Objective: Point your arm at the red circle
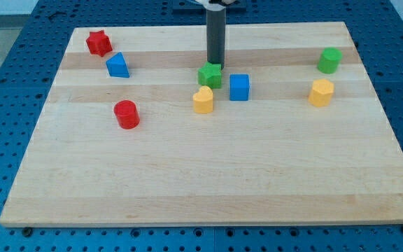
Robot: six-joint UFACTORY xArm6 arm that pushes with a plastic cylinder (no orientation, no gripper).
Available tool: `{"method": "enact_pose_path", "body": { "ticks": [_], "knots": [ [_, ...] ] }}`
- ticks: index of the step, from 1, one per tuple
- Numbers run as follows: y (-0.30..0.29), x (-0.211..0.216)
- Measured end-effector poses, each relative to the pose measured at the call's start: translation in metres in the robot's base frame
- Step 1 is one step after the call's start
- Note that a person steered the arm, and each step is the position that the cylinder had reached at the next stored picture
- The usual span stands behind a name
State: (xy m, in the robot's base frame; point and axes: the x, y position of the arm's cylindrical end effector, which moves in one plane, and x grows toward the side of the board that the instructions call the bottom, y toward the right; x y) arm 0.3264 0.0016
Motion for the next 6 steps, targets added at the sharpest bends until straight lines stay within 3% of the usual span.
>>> {"method": "enact_pose_path", "body": {
  "ticks": [1, 2, 4, 6],
  "knots": [
    [-0.047, 0.016],
    [-0.078, 0.005],
    [-0.069, 0.082],
    [-0.172, 0.170]
  ]
}}
